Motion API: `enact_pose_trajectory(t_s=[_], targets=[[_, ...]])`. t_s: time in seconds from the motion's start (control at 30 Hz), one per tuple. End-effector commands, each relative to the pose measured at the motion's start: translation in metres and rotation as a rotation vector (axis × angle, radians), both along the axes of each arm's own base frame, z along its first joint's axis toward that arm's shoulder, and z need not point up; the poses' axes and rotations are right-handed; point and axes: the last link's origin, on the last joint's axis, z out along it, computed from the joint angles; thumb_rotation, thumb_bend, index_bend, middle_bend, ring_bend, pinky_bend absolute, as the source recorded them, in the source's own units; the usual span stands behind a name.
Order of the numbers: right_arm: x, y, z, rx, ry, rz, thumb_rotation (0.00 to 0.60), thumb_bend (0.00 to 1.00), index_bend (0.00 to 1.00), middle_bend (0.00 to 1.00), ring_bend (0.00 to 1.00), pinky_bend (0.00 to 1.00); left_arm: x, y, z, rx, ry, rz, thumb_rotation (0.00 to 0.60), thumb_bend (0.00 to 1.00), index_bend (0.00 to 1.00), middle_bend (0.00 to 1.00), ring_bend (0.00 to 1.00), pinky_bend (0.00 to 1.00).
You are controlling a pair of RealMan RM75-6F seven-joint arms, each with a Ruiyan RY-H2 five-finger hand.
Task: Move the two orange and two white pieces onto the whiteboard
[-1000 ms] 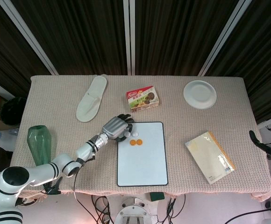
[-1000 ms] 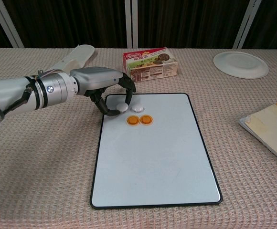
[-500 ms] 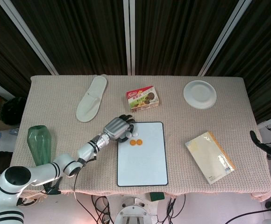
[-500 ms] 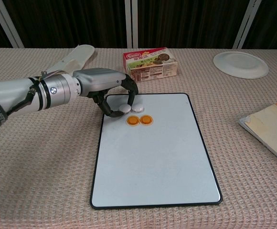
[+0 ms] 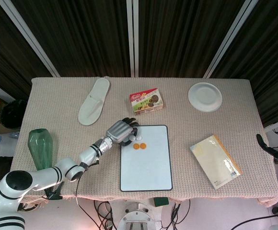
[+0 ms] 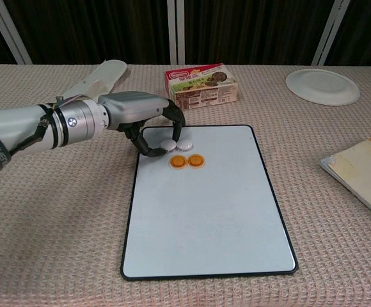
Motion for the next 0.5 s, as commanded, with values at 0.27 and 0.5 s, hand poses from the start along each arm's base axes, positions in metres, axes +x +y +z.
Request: enact_pose_trajectory(t_s=[0.27, 0.5], targets=[[0.0005, 0.0002, -0.0001, 0.001, 0.000, 0.001, 0.600, 0.21, 0.00, 0.00, 0.00, 0.00, -0.0011, -0.0011, 0.0001, -0.011, 0.009, 0.001, 0.600, 0.31, 0.31, 0.19, 0.06, 0.15], [-0.0006, 0.0004, -0.0006, 0.002, -0.003, -0.005, 0.600, 0.21, 0.00, 0.00, 0.00, 0.00, -0.0003, -0.0014, 0.0011, -0.011, 0.003, -0.001, 0.600, 0.31, 0.24, 0.19, 0.06, 0.15]])
